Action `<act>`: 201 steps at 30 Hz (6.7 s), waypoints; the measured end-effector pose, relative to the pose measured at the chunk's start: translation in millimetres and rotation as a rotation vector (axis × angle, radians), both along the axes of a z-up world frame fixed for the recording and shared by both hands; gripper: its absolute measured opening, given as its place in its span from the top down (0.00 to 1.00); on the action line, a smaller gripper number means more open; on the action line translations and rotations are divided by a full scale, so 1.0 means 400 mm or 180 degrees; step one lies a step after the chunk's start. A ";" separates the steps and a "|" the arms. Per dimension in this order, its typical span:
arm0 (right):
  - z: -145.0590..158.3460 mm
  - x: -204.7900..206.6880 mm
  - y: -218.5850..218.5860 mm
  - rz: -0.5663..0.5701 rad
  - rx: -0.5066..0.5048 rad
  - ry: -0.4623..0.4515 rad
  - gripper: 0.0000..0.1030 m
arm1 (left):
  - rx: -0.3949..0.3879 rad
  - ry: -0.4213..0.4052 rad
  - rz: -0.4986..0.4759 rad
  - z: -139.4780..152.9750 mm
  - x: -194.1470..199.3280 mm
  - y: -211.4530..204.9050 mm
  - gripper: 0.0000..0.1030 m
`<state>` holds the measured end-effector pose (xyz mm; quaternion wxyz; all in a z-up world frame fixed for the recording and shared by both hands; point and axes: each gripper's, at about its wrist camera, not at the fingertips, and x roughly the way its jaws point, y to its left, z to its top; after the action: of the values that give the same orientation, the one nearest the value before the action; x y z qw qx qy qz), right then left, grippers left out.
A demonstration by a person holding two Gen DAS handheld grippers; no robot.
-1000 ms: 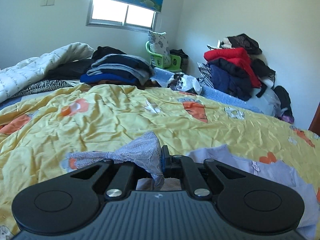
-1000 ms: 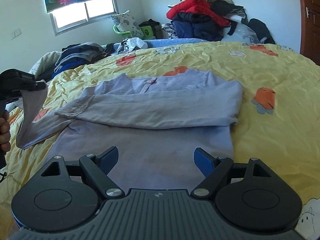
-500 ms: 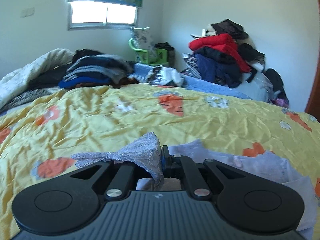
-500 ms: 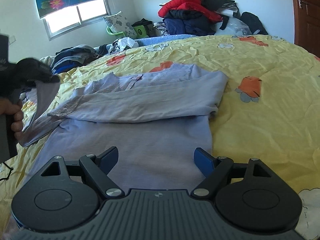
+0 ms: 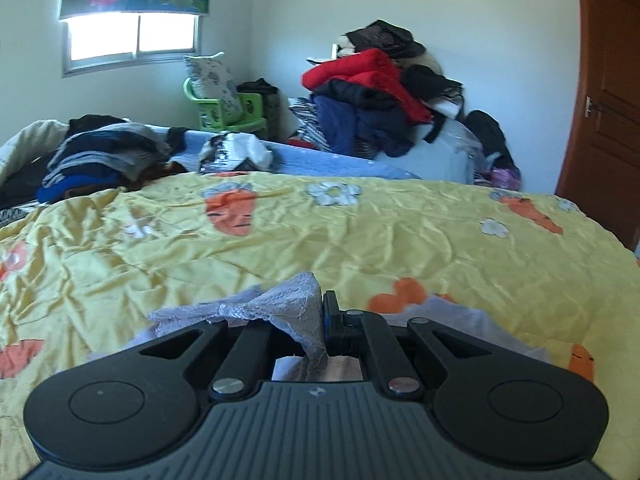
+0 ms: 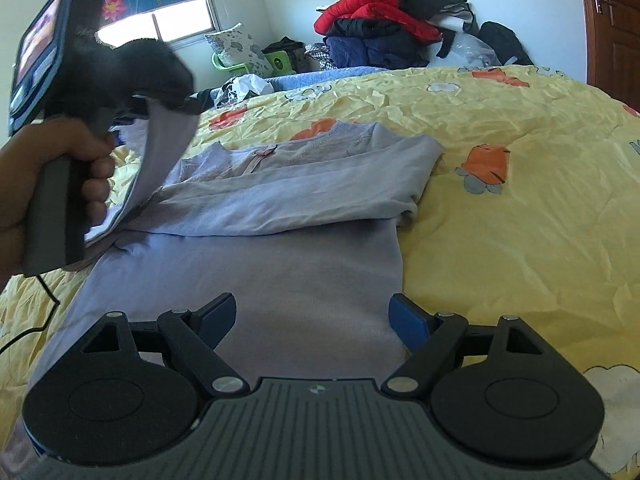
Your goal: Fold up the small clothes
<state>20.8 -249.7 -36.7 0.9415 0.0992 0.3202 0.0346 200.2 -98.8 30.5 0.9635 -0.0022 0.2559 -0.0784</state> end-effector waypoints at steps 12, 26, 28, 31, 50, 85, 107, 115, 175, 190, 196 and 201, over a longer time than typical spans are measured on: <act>-0.003 -0.024 -0.018 -0.0053 -0.0002 -0.0040 0.17 | 0.0182 0.0014 -0.0587 -0.014 -0.026 -0.176 0.95; -0.006 -0.055 -0.026 -0.0076 -0.0101 -0.0022 0.17 | 0.0300 0.0111 -0.0833 -0.057 -0.026 -0.282 0.95; -0.007 -0.054 -0.025 -0.0079 -0.0109 -0.0022 0.17 | 0.0296 0.0128 -0.0842 -0.062 -0.024 -0.288 0.95; -0.009 -0.054 -0.024 -0.0081 -0.0118 -0.0023 0.16 | 0.0270 0.0151 -0.0853 -0.063 -0.024 -0.294 0.95; -0.018 -0.061 -0.010 -0.0026 -0.0229 -0.0064 0.11 | 0.0498 0.0412 -0.1195 -0.093 -0.059 -0.356 0.66; 0.058 0.261 -0.069 -0.0492 -0.0137 -0.0257 0.19 | 0.1037 0.0311 0.0213 -0.154 -0.048 0.156 0.07; 0.039 0.246 0.018 -0.0153 -0.0624 -0.0077 0.06 | 0.0782 0.0389 0.0255 -0.179 -0.069 0.203 0.07; 0.057 0.186 0.035 -0.0167 -0.0561 -0.0138 0.08 | 0.0576 0.0469 0.0176 -0.162 -0.137 0.234 0.07; -0.035 -0.061 0.085 -0.0019 -0.0685 0.0101 0.00 | 0.0173 0.0482 0.0210 -0.229 -0.438 0.282 0.00; -0.035 -0.071 0.078 -0.0047 -0.0635 0.0055 0.00 | 0.0156 0.0477 0.0215 -0.231 -0.443 0.286 0.00; -0.036 -0.090 0.083 -0.0090 -0.0695 0.0070 0.01 | 0.0185 0.0523 0.0122 -0.224 -0.487 0.297 0.00; -0.032 -0.132 0.072 -0.0045 -0.0633 0.0069 0.01 | 0.0062 0.0623 -0.0174 -0.210 -0.575 0.346 0.00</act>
<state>-31.9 -220.9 -49.4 0.9434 0.0078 0.3315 -0.0051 -29.8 39.6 -53.5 0.9314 0.0064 0.3495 -0.1016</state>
